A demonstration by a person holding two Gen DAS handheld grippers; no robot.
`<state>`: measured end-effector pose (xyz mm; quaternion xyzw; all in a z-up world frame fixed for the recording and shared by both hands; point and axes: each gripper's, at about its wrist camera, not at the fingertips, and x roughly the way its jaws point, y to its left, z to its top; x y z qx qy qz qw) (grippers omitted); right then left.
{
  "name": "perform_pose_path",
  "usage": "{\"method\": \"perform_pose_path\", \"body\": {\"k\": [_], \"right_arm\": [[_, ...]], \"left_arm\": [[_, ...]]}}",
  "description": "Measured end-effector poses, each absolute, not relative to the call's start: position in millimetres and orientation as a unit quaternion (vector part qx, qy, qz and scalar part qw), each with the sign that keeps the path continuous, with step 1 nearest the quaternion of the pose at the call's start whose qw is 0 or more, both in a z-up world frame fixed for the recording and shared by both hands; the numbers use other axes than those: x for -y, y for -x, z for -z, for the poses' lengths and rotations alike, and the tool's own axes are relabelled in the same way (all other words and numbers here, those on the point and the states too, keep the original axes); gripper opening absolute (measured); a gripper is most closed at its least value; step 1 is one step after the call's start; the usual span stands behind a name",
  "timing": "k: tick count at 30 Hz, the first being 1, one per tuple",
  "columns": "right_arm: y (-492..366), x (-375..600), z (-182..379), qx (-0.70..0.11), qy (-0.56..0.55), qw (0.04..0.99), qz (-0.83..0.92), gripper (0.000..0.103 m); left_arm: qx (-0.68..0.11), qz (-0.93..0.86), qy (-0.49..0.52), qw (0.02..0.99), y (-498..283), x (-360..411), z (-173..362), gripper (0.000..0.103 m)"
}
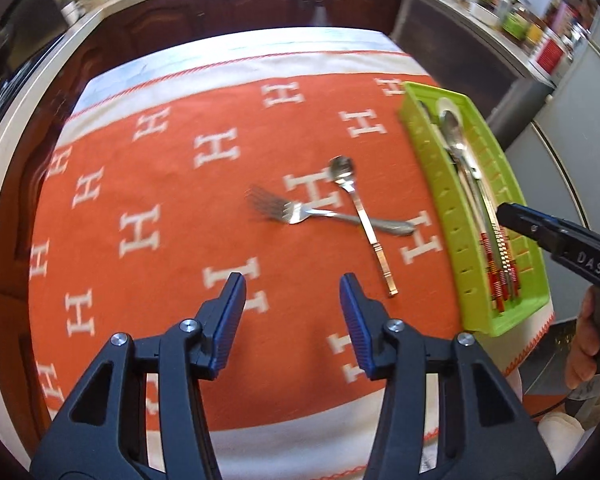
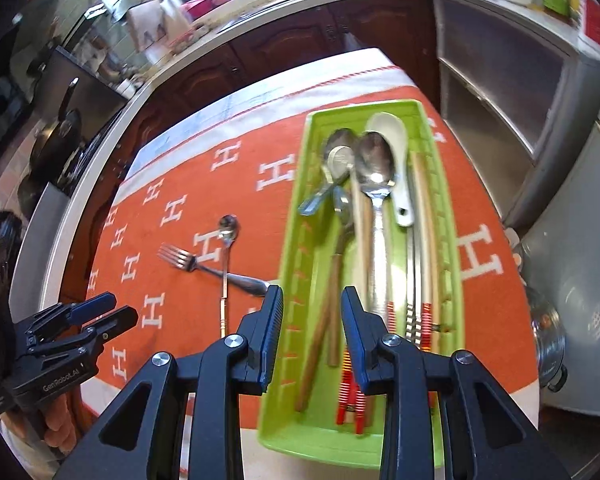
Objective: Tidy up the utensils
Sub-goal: 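Move the right tool back and grasp the small gold-handled spoon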
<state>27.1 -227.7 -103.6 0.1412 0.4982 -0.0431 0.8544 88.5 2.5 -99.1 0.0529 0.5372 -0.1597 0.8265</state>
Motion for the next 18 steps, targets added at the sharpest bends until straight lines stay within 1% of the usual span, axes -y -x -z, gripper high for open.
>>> {"method": "perform_pose_path", "body": {"k": [4, 11, 14, 18], "right_arm": [[-37, 205, 98, -0.503, -0.121, 0.855, 0.02, 0.03], [-68, 167, 98, -0.514, -0.09, 0.853, -0.02, 0.03], [-85, 155, 105, -0.525, -0.081, 0.847, -0.033, 0.03], [-110, 147, 125, -0.545, -0.075, 0.834, -0.037, 0.026]], "left_arm": [[-0.545, 0.141, -0.033, 0.826, -90, -24, 109, 0.045], [-0.548, 0.134, -0.016, 0.825, -97, -28, 120, 0.045], [-0.548, 0.135, -0.011, 0.825, -101, -28, 125, 0.045], [-0.551, 0.134, -0.002, 0.824, -107, -29, 132, 0.045]]}}
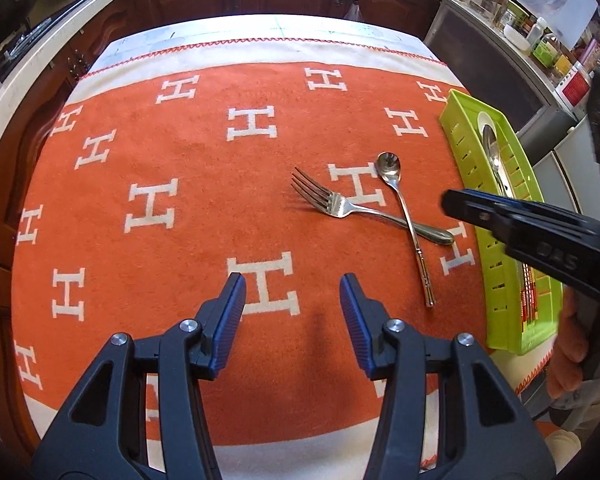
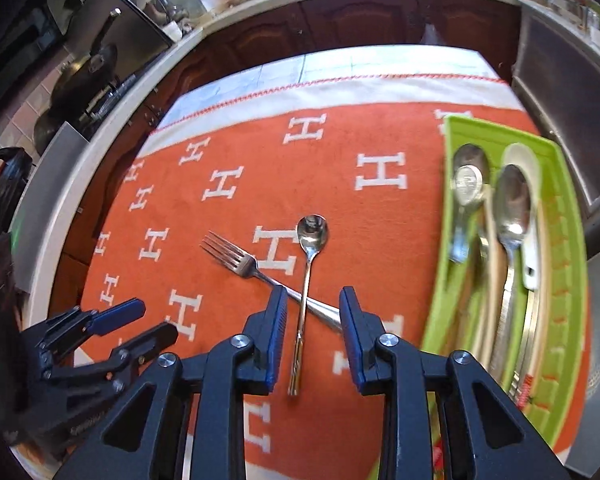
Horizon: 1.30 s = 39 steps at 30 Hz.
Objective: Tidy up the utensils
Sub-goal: 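Move the right tool back and grasp the small gold-handled spoon, then carry the small spoon into the tray while the left tool grasps the fork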
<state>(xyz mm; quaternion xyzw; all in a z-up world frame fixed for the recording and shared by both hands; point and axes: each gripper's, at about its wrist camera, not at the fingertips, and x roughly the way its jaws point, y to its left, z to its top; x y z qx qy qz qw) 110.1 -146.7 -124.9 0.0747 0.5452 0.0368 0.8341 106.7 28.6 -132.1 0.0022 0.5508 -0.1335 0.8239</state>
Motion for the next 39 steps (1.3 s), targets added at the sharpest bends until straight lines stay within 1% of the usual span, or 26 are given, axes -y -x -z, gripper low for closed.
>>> {"method": "perform_pose_path", "body": {"k": [2, 8, 10, 14, 16, 19, 24, 29, 36, 39], "right_arm": [[-121, 146, 135, -0.555, -0.072, 0.828, -0.034, 0.024], [-148, 139, 162, -0.576, -0.057, 0.815, -0.03, 0.023], [-152, 133, 169, -0.582, -0.049, 0.811, -0.03, 0.021], [-157, 118, 180, -0.579, -0.008, 0.815, -0.023, 0.018], [-155, 109, 182, -0.576, 0.027, 0.817, -0.014, 0.014], [-152, 106, 182, -0.573, 0.045, 0.819, -0.006, 0.006], [-150, 114, 180, -0.58, 0.017, 0.814, -0.004, 0.004], [-145, 131, 177, -0.583, -0.046, 0.811, -0.011, 0.003], [-133, 149, 160, -0.563, -0.091, 0.821, -0.017, 0.003], [-128, 155, 151, -0.554, -0.1, 0.826, -0.017, 0.003]], "left_arm": [[-0.55, 0.133, 0.002, 0.825, -109, -30, 134, 0.046], [-0.551, 0.128, 0.022, 0.824, -116, -42, 142, 0.045], [-0.551, 0.127, 0.03, 0.824, -119, -46, 145, 0.045], [-0.549, 0.125, 0.042, 0.826, -125, -50, 148, 0.045], [-0.547, 0.126, 0.048, 0.826, -127, -52, 149, 0.045], [-0.545, 0.126, 0.058, 0.827, -133, -52, 151, 0.045], [-0.537, 0.127, 0.065, 0.832, -141, -49, 155, 0.045], [-0.521, 0.131, 0.075, 0.84, -150, -48, 160, 0.045], [-0.501, 0.142, 0.098, 0.848, -162, -42, 176, 0.045], [-0.478, 0.145, 0.096, 0.861, -162, -35, 179, 0.045]]}}
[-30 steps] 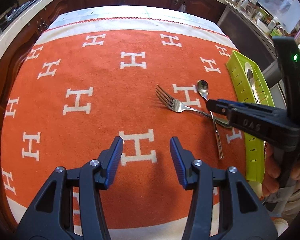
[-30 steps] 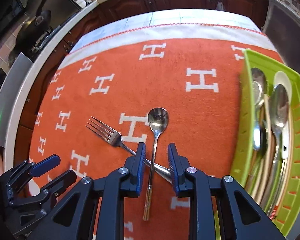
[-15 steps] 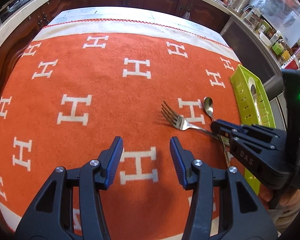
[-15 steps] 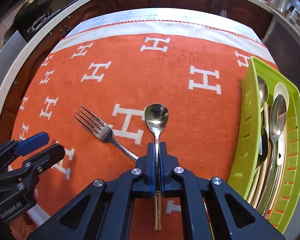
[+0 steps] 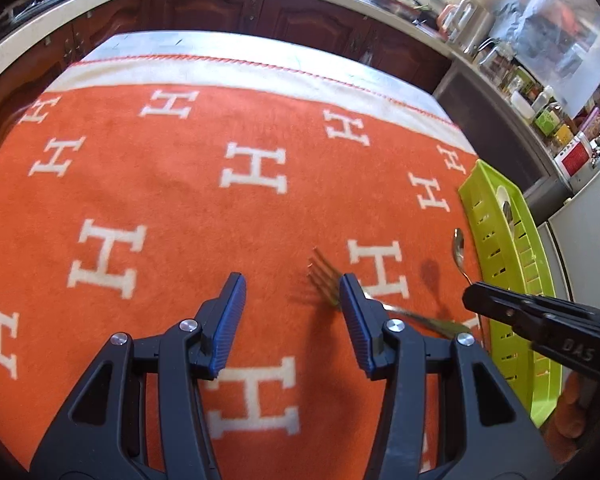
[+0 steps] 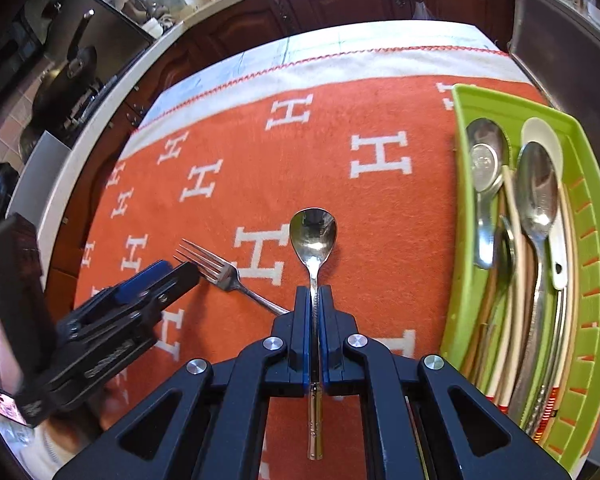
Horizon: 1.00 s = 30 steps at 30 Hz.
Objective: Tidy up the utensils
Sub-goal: 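Carry the small spoon into the tray while the left tool grasps the fork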
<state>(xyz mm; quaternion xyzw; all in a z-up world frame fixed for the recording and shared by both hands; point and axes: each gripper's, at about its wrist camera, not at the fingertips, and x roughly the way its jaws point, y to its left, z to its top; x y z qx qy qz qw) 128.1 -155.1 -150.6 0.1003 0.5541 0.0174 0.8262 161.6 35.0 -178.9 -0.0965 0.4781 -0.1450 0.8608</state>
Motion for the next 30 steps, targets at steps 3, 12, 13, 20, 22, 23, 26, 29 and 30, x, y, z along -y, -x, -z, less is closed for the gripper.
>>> {"method": "perform_pose_path", "body": {"k": [3, 12, 13, 20, 22, 23, 26, 29, 30], "right_arm": [[-124, 161, 146, -0.549, -0.107, 0.829, -0.013, 0.003], [-109, 182, 145, -0.544, -0.131, 0.829, -0.003, 0.003], [-109, 183, 146, -0.543, -0.133, 0.829, -0.003, 0.003], [-106, 187, 147, -0.539, -0.149, 0.829, -0.003, 0.003], [-104, 188, 144, -0.534, -0.151, 0.832, -0.005, 0.003], [-102, 189, 142, -0.531, -0.154, 0.833, -0.007, 0.003], [-98, 191, 133, -0.524, -0.16, 0.837, -0.01, 0.003], [-90, 194, 120, -0.51, -0.169, 0.843, -0.015, 0.003], [-86, 196, 115, -0.504, -0.173, 0.846, -0.016, 0.003]], "left_arm": [[-0.456, 0.15, 0.09, 0.872, -160, -25, 181, 0.045], [-0.436, 0.174, 0.085, 0.879, -160, -2, 187, 0.013], [-0.436, 0.177, 0.092, 0.878, -160, -3, 187, 0.011], [-0.424, 0.208, 0.127, 0.872, -159, -11, 175, 0.004], [-0.411, 0.216, 0.128, 0.876, -156, -15, 164, 0.003], [-0.402, 0.221, 0.127, 0.88, -154, -16, 156, 0.002], [-0.376, 0.234, 0.121, 0.888, -147, -22, 132, 0.0], [-0.355, 0.239, 0.108, 0.897, -138, -28, 110, 0.0], [-0.351, 0.244, 0.107, 0.898, -135, -31, 103, 0.0]]}}
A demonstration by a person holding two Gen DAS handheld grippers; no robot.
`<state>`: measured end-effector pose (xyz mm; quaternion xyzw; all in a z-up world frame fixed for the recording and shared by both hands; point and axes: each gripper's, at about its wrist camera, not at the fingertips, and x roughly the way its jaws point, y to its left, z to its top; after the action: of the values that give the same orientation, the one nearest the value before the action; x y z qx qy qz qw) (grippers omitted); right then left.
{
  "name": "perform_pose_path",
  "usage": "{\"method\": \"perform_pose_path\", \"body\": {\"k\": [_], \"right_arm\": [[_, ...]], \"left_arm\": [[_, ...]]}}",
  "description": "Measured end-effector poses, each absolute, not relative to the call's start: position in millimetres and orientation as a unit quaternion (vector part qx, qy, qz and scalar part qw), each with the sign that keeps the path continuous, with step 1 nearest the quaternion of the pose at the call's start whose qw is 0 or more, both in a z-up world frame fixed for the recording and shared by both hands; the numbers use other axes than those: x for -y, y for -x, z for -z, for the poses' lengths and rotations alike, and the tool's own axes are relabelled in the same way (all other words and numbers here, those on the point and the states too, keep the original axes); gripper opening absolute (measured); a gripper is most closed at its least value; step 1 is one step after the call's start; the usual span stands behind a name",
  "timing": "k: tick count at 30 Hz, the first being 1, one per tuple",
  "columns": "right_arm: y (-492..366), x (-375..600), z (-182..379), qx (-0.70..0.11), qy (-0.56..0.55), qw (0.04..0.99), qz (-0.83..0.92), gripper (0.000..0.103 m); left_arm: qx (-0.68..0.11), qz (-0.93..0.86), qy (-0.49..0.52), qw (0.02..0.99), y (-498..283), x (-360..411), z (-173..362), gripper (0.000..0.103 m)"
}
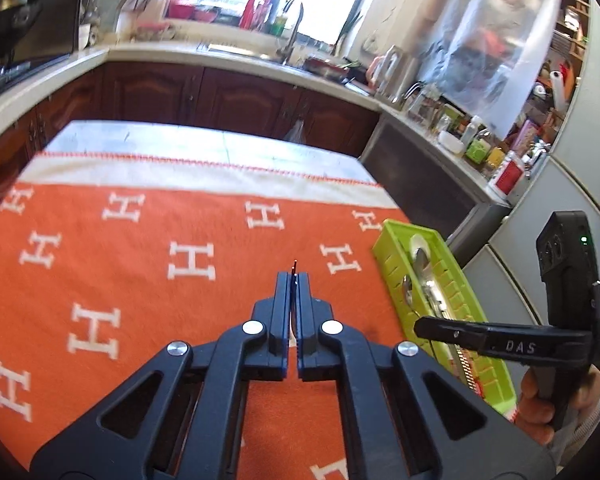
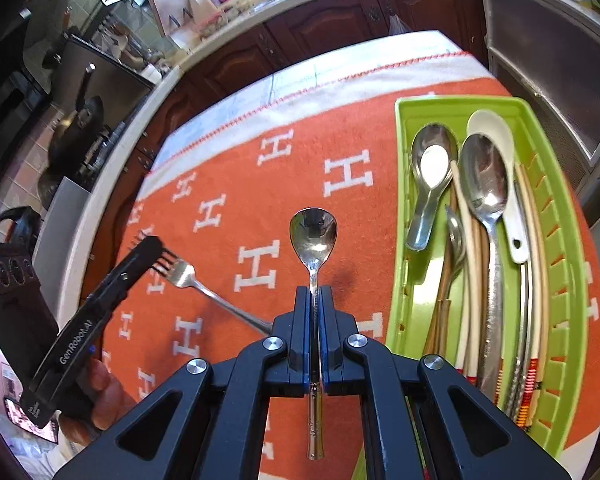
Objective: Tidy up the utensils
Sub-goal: 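Carry the small spoon into the tray while the left tool grasps the fork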
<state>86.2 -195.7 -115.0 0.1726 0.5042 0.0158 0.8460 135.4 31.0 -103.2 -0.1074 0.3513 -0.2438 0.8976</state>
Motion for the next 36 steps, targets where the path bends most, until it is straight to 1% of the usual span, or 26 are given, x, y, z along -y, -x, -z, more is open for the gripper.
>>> {"method": "perform_pose_path", "body": {"k": [8, 12, 16, 19, 25, 29, 33, 36], "right_arm": [[-46, 219, 69, -0.459, -0.193, 0.867, -0.005, 0.003], [-23, 243, 52, -0.44, -0.198, 0.875, 0.027, 0.003], [-3, 267, 48, -0.433, -0.194, 0.878, 0.062, 0.003], [12, 283, 52, -0.431, -0.195, 0.878, 0.077, 0.003], [31, 308, 68, -0.432, -0.201, 0.874, 0.093, 0.003], [31, 316, 80, -0.434, -0.202, 0.873, 0.095, 0.003], [25, 318, 92, -0.439, -0.202, 0.871, 0.091, 0.003], [10, 308, 97, -0.442, -0.198, 0.87, 0.09, 0.003]], "left_arm": [[-0.333, 0.305, 0.102, 0.886, -106, -49, 40, 0.0], [-0.326, 0.348, 0.079, 0.875, -95, -33, 10, 0.0], [-0.333, 0.384, 0.045, 0.86, -93, -1, -3, 0.0], [-0.346, 0.418, 0.016, 0.84, -95, 32, -2, 0.0], [-0.388, 0.478, -0.047, 0.787, -101, 93, 21, 0.0], [-0.397, 0.5, -0.113, 0.761, -95, 135, 38, 0.0], [-0.408, 0.504, -0.16, 0.744, -93, 166, 57, 0.0], [-0.418, 0.499, -0.175, 0.739, -96, 182, 71, 0.0]]}}
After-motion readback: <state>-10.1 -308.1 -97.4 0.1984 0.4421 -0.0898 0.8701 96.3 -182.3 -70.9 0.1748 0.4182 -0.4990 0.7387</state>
